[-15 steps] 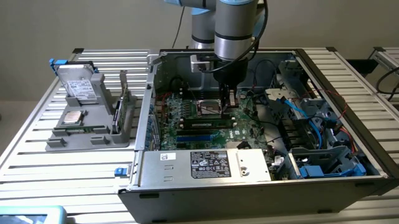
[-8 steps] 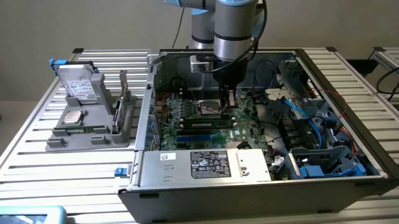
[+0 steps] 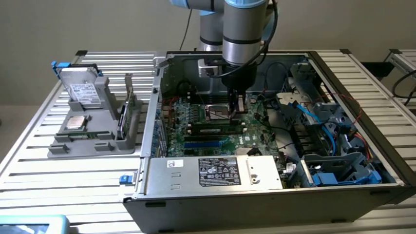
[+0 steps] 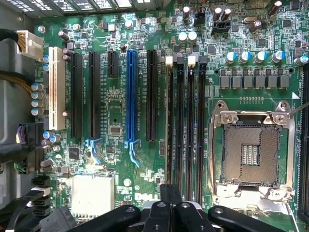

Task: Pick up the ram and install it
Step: 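Press down the ram until it locks into place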

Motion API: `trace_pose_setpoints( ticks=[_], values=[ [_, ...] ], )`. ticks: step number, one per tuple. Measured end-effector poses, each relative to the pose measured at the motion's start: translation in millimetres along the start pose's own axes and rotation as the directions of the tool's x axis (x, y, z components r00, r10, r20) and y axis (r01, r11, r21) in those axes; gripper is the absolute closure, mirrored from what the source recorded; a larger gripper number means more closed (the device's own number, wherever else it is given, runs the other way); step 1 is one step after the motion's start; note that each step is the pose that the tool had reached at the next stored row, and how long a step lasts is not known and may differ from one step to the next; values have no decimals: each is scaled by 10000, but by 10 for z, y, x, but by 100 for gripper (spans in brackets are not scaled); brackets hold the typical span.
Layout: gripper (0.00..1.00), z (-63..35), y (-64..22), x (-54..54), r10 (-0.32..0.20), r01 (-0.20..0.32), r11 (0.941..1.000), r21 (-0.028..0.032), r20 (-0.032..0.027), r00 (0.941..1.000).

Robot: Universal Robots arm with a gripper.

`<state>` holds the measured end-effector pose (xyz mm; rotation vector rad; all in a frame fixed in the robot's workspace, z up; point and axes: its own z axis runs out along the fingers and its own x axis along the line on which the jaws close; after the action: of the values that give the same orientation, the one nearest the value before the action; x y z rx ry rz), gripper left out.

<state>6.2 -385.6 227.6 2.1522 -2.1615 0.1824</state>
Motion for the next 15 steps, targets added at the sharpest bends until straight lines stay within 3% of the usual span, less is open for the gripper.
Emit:
trace_pose_setpoints(
  ticks=[11, 15],
  values=[
    [89, 35, 1, -5, 0, 0, 10000, -2, -5, 10000],
    [89, -50, 31, 7, 2, -2, 10000, 1, 0, 10000]
  ],
)
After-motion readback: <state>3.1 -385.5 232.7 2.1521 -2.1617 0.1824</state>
